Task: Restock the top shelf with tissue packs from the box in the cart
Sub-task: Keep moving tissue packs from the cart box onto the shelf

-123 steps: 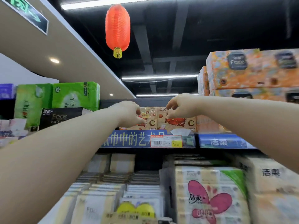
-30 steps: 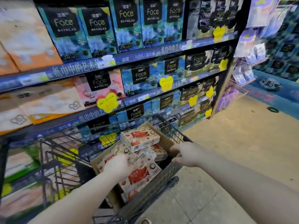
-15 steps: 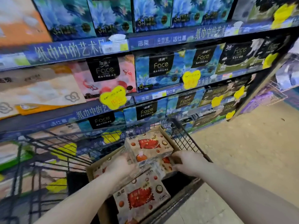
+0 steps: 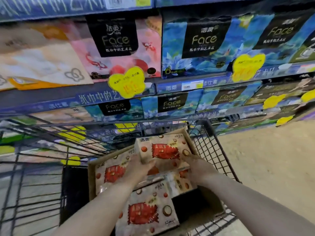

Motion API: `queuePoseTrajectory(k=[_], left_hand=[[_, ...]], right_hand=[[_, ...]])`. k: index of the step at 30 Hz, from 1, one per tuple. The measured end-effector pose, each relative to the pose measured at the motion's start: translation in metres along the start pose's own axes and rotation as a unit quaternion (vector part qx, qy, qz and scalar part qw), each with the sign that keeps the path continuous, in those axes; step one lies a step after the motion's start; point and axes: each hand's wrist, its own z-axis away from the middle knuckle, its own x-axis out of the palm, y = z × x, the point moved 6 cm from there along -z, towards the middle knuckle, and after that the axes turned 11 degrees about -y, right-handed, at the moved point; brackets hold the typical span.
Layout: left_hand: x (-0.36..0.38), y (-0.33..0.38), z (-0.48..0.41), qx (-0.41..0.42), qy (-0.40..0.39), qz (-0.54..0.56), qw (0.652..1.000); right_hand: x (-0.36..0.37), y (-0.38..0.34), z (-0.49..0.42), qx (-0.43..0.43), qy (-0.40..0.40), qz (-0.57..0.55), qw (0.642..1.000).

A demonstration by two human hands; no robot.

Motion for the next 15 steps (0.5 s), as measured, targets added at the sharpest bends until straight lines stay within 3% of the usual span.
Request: queuePoseTrajectory(k=[4, 9, 15], left_hand=[[0.006, -0.009, -0.022, -0.07, 0.041, 0.073, 0.994], [0.009, -0.018, -0.036, -0.131, 0.076, 0.076, 0.986], [0.018, -0.024, -0.031, -0.116, 0.025, 0.155, 0.981]], right_hand=[[-0.001, 0.007, -0.024, -0.039, 0.001, -0.05, 0.998], [0.007, 0.012, -0.046, -0.052, -0.024, -0.046, 0.997], [0.006, 0.011, -0.053, -0.054, -0.047, -0.041, 0.997]])
